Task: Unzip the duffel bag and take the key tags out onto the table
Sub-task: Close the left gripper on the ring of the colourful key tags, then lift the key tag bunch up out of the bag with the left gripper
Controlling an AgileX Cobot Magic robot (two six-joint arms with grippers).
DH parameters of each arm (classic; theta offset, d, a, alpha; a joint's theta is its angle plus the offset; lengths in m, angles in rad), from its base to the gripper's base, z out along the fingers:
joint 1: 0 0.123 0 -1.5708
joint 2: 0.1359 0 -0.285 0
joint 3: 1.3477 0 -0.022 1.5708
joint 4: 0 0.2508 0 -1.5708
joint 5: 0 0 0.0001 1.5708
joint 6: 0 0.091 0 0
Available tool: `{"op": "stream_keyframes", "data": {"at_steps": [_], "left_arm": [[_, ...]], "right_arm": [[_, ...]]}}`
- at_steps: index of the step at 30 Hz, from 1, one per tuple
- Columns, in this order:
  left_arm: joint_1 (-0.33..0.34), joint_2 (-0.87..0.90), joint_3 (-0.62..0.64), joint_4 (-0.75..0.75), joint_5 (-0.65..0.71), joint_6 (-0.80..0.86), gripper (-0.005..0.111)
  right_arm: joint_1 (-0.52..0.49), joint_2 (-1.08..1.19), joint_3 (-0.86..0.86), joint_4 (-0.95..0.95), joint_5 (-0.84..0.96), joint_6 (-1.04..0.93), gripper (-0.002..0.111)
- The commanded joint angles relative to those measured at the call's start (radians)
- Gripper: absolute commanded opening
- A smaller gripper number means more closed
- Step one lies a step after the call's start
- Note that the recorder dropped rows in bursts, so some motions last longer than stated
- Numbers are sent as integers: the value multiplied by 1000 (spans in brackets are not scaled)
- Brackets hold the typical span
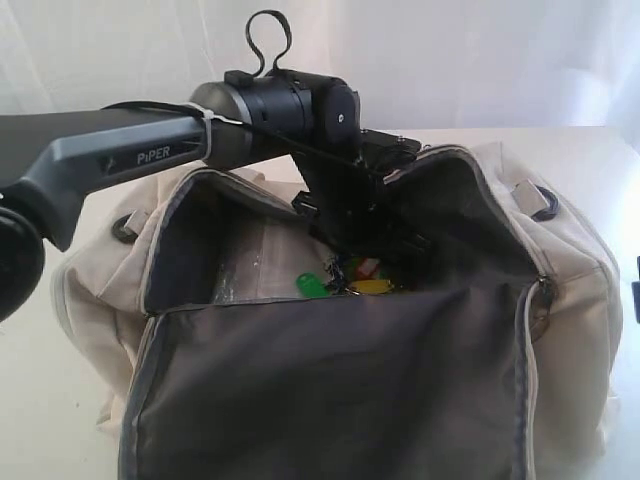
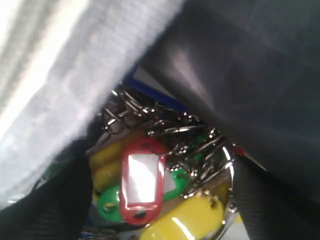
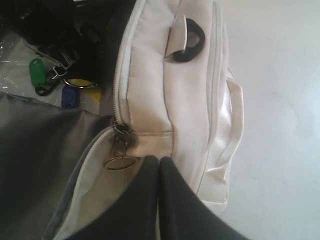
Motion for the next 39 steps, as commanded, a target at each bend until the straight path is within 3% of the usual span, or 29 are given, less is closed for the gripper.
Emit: {"op": "stream_keyframes", "data": {"at_steps": [1,4,10,11,21,32,35,39], "left_arm": [[2,65,6,0,60,-9,72],[2,73,6,38,107,-9,55],[2,50,-18,246,249,-38,4],[2,40,-30,269,264,-47,0],[2,-96,-177,302,336,11,0],[2,-167,-180,257,434,109,0],[2,-166,-177,156,457,187,0],[2,-152,-110,187,457,195,0]], "right_arm": [[3,-5,-2,-1,-6,-7,0],[9,-5,-2,-1,-6,-7,0],[10,-5,-2,1,-6,-7,0],[10,-5,-2,1,-6,-7,0],[10,-5,-2,1,-6,-7,0],[10,-5,-2,1,-6,-7,0],[10,-5,-2,1,-6,-7,0],[10,-5,-2,1,-6,-7,0]]}}
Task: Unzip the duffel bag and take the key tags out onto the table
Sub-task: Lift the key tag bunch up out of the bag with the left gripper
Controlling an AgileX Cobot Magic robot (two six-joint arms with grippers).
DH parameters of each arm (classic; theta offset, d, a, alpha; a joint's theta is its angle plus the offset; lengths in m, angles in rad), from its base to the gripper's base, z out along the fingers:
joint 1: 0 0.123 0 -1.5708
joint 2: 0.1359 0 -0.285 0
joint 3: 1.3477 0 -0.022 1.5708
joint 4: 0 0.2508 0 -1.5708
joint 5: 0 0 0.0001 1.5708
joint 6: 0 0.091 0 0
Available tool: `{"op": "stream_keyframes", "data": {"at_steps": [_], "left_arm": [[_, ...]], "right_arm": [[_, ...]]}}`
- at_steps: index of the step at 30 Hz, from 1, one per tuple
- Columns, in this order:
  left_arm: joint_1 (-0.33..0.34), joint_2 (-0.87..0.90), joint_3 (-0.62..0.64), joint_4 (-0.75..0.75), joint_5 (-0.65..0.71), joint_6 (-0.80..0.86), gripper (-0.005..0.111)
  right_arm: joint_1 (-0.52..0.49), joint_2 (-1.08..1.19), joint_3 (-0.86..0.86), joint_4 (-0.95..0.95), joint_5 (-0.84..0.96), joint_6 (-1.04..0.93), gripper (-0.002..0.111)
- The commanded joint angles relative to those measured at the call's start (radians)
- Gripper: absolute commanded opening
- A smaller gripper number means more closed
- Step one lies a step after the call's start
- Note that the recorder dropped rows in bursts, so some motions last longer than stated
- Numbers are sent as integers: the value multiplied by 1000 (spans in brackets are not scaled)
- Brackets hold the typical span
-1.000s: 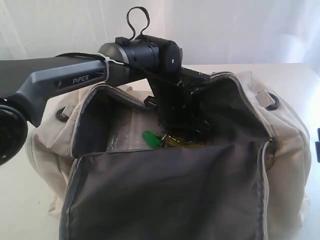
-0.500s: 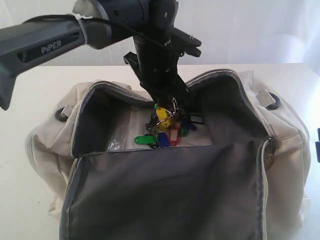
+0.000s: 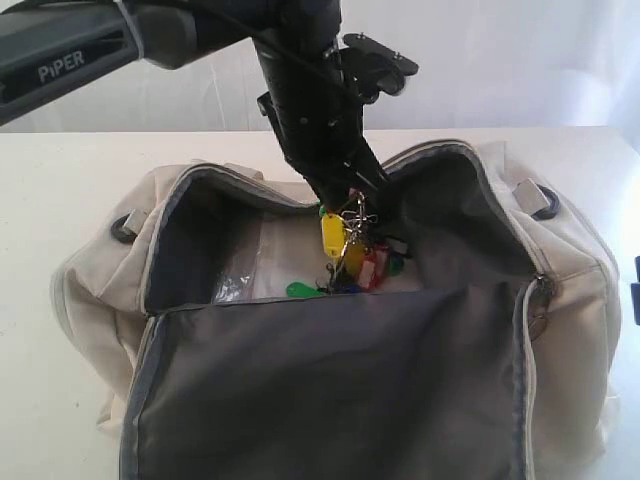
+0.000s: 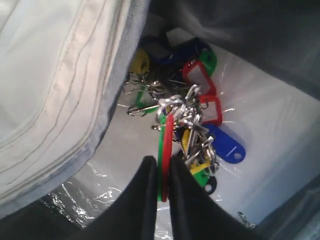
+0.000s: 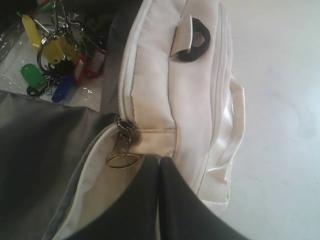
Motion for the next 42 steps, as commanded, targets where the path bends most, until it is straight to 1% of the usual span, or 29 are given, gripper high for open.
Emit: {"op": "stream_keyframes", "data": {"at_steps": [1,2,6,18,26,42], "left_arm": [[0,-2,70,34,90,5,0],[0,-2,86,43,90,3,0],[0,-20,83,43,89,3,0],[0,-166,-48,40,90,5,0],[0,-252,-48,27,90,5,0],[0,-357,-48,5,90,9,0]], "right_arm": [[2,-5,-2,1,-6,-5,0],[2,-5,-2,1,-6,-5,0],[2,-5,-2,1,-6,-5,0],[2,-5,-2,1,-10,-5,0],[2,-5,-2,1,-14,-5,0],[2,-5,-2,-1,-50,-22,0]]}}
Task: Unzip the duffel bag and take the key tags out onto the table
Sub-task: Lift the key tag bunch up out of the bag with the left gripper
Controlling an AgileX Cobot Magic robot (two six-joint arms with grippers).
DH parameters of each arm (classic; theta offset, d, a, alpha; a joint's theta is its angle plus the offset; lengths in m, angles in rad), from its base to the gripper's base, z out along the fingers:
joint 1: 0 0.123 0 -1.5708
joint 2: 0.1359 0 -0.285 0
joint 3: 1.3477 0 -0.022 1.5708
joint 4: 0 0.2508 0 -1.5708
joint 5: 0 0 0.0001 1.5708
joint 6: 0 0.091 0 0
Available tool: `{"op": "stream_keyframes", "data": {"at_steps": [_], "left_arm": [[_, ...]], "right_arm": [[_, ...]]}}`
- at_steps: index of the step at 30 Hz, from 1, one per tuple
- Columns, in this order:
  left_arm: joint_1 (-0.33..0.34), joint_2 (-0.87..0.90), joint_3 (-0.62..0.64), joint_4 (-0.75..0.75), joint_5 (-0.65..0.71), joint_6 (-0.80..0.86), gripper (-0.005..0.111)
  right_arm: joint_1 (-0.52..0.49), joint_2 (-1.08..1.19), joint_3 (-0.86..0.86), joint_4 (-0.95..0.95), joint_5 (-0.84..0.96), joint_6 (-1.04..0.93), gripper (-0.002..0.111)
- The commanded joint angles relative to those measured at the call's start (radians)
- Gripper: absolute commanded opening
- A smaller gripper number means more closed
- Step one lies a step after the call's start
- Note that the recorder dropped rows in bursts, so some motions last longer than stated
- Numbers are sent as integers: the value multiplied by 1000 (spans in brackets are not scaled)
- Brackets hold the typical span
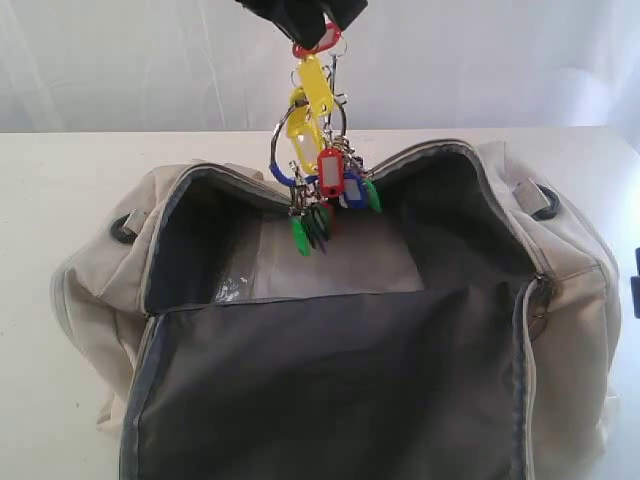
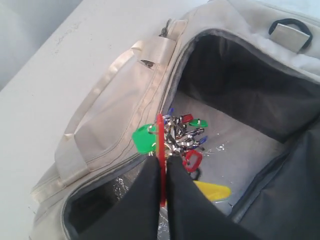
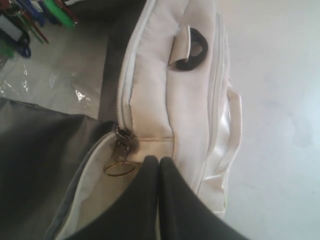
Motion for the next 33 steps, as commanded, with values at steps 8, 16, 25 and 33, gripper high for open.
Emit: {"op": "stream_keyframes", "data": {"at_steps": [8,16,25,33], "left_arm": [[0,-48,-9,-16,88,-6,0],[0,-70,-9,-13,88,-10,0],[0,-127,-9,69,88,-17,0],[0,-195,-9,169,88,-22,0]], "right_arm": [[2,-5,0,-1,-31,-15,0],[2,-5,0,-1,-32,-15,0],[2,-5,0,-1,-32,-15,0],[2,-5,0,-1,-32,-15,0]]}}
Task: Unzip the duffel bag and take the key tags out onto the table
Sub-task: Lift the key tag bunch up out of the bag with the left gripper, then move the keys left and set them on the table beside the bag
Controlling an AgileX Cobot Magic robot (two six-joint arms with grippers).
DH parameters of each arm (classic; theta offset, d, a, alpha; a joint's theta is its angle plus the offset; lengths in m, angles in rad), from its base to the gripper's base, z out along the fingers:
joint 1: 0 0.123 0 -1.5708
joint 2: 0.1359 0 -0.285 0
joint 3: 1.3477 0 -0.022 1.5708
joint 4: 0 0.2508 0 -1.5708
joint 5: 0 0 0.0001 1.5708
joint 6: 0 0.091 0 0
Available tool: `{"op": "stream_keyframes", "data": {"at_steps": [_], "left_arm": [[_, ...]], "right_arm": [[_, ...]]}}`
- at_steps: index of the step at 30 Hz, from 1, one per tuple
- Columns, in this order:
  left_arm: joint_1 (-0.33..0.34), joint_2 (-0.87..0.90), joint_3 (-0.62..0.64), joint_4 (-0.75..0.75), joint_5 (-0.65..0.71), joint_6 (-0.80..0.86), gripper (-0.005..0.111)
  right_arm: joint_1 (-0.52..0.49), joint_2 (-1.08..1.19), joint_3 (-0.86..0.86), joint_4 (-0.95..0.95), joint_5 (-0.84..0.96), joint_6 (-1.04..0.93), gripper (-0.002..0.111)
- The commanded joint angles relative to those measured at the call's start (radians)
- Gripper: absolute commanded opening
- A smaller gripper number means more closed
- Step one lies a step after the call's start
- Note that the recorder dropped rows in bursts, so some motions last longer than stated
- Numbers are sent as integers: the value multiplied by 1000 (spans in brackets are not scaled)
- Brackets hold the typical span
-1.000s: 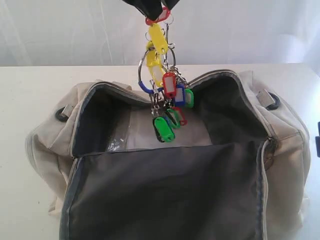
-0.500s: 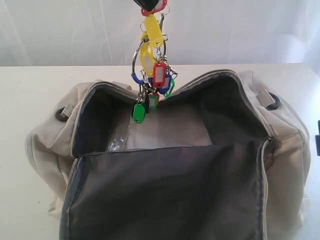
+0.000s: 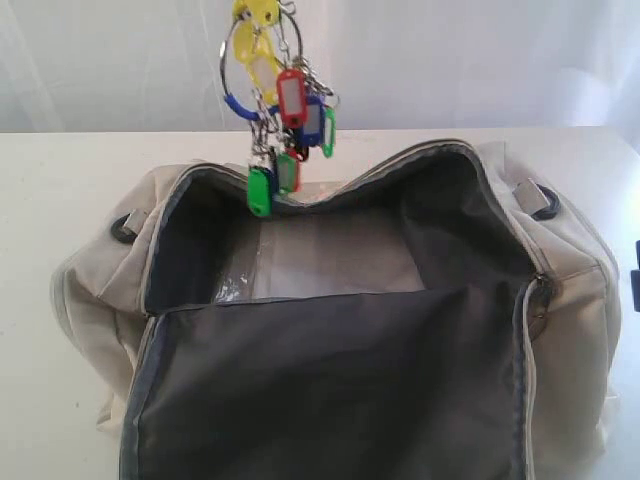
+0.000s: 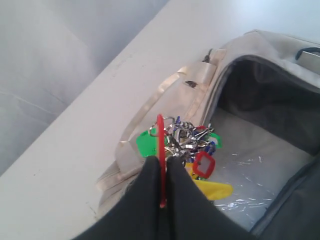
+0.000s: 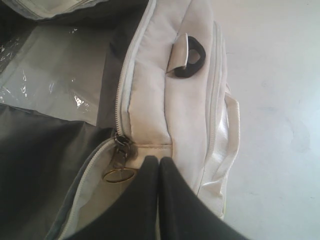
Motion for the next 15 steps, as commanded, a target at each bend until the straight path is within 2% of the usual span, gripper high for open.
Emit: {"op": "stream_keyframes", "data": {"at_steps": [1,7,15], "left_arm": [[0,-54,-9,52,88,-12,0],[2,-107,-9,115,88,-12,0],[114,-178,7,118,88,-35,0]], "right_arm": [[2,-5,0,-1,-12,-12,0],[2,-5,0,1,-11,-12,0],[2,-5,0,1,-11,-12,0]]}}
